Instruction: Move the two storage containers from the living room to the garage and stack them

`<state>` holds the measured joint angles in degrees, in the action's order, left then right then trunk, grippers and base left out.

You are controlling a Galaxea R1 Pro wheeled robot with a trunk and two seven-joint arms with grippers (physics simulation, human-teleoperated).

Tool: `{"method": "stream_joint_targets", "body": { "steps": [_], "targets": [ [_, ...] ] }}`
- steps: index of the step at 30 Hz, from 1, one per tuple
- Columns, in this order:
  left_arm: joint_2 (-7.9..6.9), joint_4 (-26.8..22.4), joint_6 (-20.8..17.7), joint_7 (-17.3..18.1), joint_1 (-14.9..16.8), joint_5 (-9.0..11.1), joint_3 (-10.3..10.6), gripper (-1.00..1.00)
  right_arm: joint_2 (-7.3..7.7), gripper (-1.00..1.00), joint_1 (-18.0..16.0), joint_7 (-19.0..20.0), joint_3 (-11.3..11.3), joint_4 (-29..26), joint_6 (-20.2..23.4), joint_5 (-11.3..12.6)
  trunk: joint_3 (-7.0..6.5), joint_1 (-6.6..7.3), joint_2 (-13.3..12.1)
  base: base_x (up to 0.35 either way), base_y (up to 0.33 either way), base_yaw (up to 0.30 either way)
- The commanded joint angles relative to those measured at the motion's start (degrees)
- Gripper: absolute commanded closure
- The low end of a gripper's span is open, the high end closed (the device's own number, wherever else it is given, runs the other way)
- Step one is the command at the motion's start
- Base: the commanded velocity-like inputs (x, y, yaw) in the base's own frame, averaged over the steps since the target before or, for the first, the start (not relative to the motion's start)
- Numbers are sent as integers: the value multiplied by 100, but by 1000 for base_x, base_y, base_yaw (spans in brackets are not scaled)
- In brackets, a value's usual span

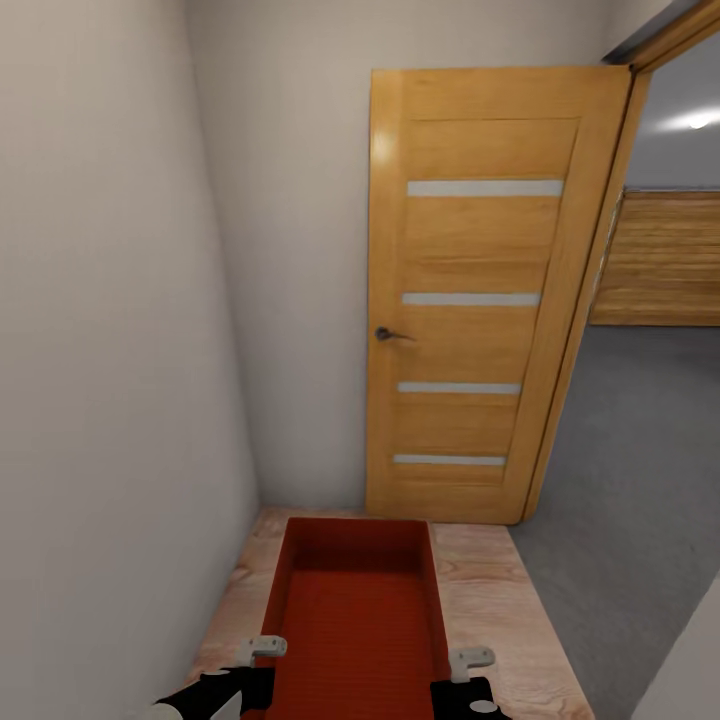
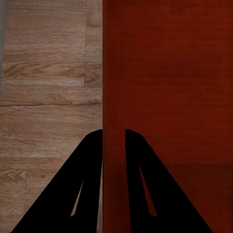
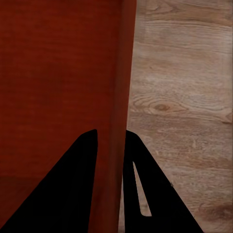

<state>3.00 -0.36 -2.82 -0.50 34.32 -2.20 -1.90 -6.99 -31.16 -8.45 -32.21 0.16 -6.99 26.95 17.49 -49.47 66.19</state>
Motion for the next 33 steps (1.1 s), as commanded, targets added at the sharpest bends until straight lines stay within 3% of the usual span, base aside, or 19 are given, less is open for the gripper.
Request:
{"method": "stream_joint_targets", "body": {
  "steps": [1,26,33],
  "targets": [
    [-19,-8,-26,-51,3,-52,14,100,101,100,-4,-25,-57,10,-30,91,7,-3,4,325,0,0],
    [-19,-8,-25,-51,5,-52,14,100,94,100,-4,-25,-57,10,-30,89,7,-3,4,324,0,-1],
    [-19,-8,-25,-55,4,-59,14,100,91,100,-4,-33,-57,10,-22,99,7,-3,4,206,0,-201]
  ]
}}
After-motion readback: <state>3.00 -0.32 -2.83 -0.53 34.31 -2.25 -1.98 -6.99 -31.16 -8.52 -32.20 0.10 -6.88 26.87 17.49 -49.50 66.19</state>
